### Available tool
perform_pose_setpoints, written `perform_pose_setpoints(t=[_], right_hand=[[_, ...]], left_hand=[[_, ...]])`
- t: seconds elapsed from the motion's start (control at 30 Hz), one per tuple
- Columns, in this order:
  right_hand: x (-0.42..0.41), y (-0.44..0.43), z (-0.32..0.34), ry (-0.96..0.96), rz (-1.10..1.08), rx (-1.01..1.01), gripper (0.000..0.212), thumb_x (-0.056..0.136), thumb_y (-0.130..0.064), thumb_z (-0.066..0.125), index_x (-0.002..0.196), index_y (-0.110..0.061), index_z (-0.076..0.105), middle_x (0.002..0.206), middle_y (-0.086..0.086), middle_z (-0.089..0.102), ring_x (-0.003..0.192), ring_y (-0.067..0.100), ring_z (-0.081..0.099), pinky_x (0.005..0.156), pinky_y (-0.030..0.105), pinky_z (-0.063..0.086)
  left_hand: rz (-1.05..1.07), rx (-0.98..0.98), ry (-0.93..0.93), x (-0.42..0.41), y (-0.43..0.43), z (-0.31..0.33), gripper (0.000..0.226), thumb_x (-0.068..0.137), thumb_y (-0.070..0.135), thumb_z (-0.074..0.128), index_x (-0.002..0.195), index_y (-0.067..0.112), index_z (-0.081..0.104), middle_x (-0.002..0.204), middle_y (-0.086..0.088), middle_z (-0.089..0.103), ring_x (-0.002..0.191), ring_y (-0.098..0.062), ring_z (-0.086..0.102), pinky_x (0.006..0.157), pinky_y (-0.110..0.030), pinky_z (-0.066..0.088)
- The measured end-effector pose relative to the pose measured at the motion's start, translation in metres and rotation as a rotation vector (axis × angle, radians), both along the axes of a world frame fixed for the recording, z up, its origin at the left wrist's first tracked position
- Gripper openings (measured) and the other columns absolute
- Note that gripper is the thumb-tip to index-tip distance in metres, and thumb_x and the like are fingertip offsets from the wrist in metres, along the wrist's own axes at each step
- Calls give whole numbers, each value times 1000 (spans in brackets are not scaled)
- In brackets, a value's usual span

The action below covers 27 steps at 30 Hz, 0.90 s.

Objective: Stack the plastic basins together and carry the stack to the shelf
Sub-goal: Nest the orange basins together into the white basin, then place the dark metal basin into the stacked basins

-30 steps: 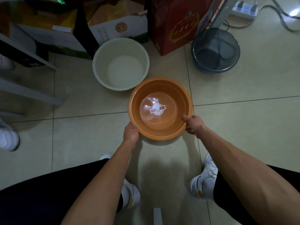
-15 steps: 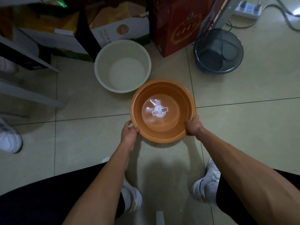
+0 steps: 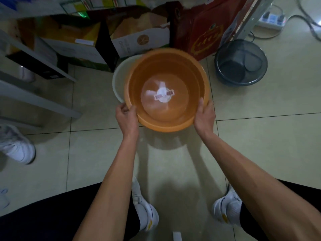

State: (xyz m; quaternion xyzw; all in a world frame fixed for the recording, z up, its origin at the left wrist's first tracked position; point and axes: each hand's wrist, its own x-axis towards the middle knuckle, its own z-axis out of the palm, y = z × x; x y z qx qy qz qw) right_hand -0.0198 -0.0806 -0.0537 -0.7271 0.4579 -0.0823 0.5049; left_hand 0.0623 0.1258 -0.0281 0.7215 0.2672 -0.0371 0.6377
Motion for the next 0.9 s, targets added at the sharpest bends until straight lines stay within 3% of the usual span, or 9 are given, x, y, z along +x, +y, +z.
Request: perform_pose_setpoints(t=[0.07,0.17,0.3,0.43,0.57,0.7,0.8,0.87,0.9], right_hand=[[30,-4,13,-58,72,4,45,109,-49,37,125,-12,55,105,-2,65,93,17,66,81,34,54],[78,-7,26,-100,326,119,39,108,-39,47,129,-7,57,104,-3,69,89,11,71,74,25,61],[126,-1,8,-36,487,235,33,105,-22,54,132,-6,62,125,13,73,112,29,72,99,49,59],[150,1,-40,81,446,310,58,93,-46,60,136,-7,53,129,12,70,112,28,71,99,49,59],[141,8,-47,397,631,49,45,102,-41,54,131,-7,59,120,5,65,111,20,63,100,38,55],[110,-11,-61,563,771,-265,61,107,-52,37,108,-1,71,112,23,71,107,39,69,89,39,53],[92,-41,-75,531,664,-126,64,107,-54,35,94,-2,69,95,17,73,90,33,71,92,47,59],[85,-71,-85,461,459,34,41,108,-35,45,110,-3,69,100,16,73,92,30,72,93,49,60],[83,-89,-87,432,365,100,33,108,-27,46,119,-3,66,104,16,72,90,28,71,89,47,62]], left_hand=[[72,0,-39,24,-3,9,36,83,3,64,118,11,61,88,8,65,65,7,62,67,-15,52],[185,-59,10,66,-5,19,38,72,7,58,109,13,69,100,-3,75,80,-13,70,76,-29,60],[211,-30,144,99,11,1,42,92,5,45,126,11,68,119,-6,73,104,-23,71,92,-36,60],[146,8,193,92,23,-29,43,96,8,51,137,12,63,131,-4,69,113,-20,66,101,-33,54],[39,-42,248,68,31,-61,52,89,12,69,140,17,60,136,-1,65,111,-16,62,102,-33,52],[-103,-26,424,51,34,-81,87,79,31,74,154,44,31,151,-2,53,134,-26,53,109,-46,46],[-87,-156,451,49,28,-87,86,80,21,64,149,55,25,146,-20,54,117,-37,65,80,-41,60],[-123,-145,435,38,17,-87,82,85,15,58,149,54,23,140,-21,59,88,-25,64,54,-25,55],[-135,-151,436,29,10,-91,82,84,16,57,147,56,23,139,-19,60,90,-25,63,56,-25,55]])
